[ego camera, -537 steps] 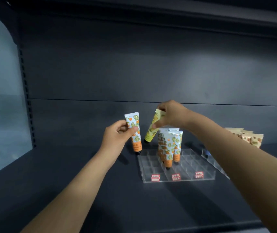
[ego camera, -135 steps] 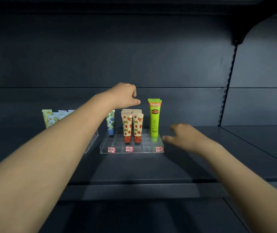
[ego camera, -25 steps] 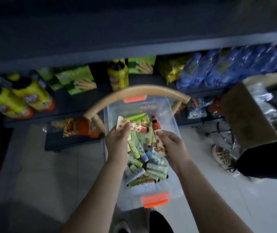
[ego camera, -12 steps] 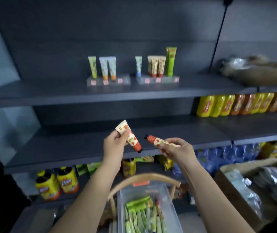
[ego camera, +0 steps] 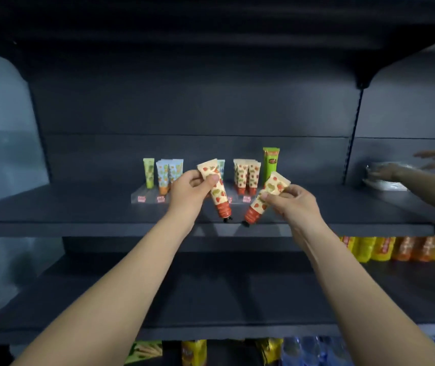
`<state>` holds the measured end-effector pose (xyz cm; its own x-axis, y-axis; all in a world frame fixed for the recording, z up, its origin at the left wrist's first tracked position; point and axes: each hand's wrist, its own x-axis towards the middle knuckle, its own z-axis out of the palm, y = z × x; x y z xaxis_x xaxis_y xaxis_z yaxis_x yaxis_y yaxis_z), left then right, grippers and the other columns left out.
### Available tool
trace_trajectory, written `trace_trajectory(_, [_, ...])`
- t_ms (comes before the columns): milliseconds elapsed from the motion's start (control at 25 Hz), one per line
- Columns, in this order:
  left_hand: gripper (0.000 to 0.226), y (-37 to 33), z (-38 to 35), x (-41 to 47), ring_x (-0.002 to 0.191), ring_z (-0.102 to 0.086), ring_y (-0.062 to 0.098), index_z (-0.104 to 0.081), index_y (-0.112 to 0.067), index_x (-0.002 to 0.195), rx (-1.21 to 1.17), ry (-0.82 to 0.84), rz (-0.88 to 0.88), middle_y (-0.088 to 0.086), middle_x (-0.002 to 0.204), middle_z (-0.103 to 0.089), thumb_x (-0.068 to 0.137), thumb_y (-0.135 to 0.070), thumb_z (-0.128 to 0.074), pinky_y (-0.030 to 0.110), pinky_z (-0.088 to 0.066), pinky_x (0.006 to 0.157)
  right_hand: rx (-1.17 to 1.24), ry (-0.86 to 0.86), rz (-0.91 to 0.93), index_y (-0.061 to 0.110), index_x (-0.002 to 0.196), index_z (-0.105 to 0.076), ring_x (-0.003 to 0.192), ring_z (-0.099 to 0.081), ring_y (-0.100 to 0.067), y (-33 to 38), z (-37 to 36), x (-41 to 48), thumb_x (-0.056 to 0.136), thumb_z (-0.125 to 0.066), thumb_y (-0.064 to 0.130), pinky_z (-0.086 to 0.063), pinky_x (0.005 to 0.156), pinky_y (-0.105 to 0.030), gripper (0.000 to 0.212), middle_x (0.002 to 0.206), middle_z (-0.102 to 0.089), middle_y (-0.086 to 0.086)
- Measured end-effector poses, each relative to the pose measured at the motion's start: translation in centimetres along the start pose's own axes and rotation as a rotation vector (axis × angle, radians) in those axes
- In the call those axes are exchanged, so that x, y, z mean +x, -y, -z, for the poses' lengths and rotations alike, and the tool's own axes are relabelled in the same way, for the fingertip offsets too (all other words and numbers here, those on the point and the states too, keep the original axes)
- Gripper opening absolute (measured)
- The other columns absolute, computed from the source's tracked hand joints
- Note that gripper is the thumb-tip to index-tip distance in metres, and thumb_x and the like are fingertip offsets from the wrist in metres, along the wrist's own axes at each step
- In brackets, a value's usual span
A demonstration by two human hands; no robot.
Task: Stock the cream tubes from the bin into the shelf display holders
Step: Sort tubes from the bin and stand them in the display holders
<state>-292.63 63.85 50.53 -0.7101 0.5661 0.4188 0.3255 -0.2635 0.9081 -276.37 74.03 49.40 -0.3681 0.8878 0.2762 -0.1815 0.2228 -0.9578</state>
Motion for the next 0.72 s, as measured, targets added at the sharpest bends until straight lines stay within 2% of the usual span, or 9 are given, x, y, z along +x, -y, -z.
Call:
trace_trajectory(80, [0.017, 0.1, -2.3, 2.4, 0.095, -0.064, 0.018, -0.062, -0.015, 0.095, 0.021, -0.013, -0.013, 0.003, 0.099, -0.068, 0.081, -0.022, -0.070, 0.038, -0.053, 0.089, 0.013, -0.018, 0.003, 0.012, 0.098, -0.060, 0.077, -0.063, -0.010, 0.4, 0.2, 2.9, 0.071, -0.080, 0.012, -0.044, 0.066, -0.021, 0.033, 0.088, -0.070, -0.001])
trace_trajectory(200, [0.013, 0.6, -5.4, 6.1, 0.093, -0.065, 0.018, -0.062, -0.016, 0.090, 0.037, 0.014, -0.070, 0.003, 0.096, -0.068, 0.081, -0.019, -0.070, 0.036, -0.054, 0.086, 0.001, -0.033, 0.067, 0.018, 0.086, -0.063, 0.078, -0.065, -0.009, 0.5, 0.4, 6.8, 0.076, -0.076, 0.010, -0.050, 0.071, -0.022, 0.018, 0.086, -0.069, 0.001])
trace_trajectory(360, [0.009, 2.3, -8.3, 10.2, 0.082, -0.062, 0.009, -0.066, -0.015, 0.088, 0.083, 0.055, -0.158, -0.006, 0.083, -0.065, 0.081, -0.020, -0.070, 0.017, -0.048, 0.069, -0.145, -0.051, 0.179, 0.020, 0.090, -0.064, 0.081, -0.064, -0.009, -0.6, 0.7, 10.9, 0.079, -0.073, 0.013, -0.050, 0.074, -0.022, 0.015, 0.088, -0.068, 0.003])
trace_trajectory(520, [0.012, 4.9, -10.4, 13.1, 0.075, -0.056, -0.002, -0.066, -0.011, 0.090, 0.138, 0.073, -0.205, -0.010, 0.080, -0.063, 0.081, -0.019, -0.070, 0.001, -0.042, 0.059, -0.249, -0.083, 0.197, 0.017, 0.098, -0.066, 0.088, -0.066, -0.014, -2.2, 0.7, 14.1, 0.079, -0.073, 0.015, -0.053, 0.083, -0.031, 0.020, 0.091, -0.070, 0.002])
trace_trajectory(720, [0.018, 7.9, -11.8, 15.4, 0.073, -0.055, -0.001, -0.067, -0.007, 0.092, 0.176, 0.075, -0.221, -0.005, 0.082, -0.064, 0.080, -0.020, -0.071, -0.001, -0.041, 0.059, -0.289, -0.122, 0.208, 0.015, 0.103, -0.065, 0.089, -0.066, -0.015, -3.6, 0.4, 16.7, 0.079, -0.073, 0.017, -0.054, 0.085, -0.032, 0.026, 0.093, -0.069, 0.001])
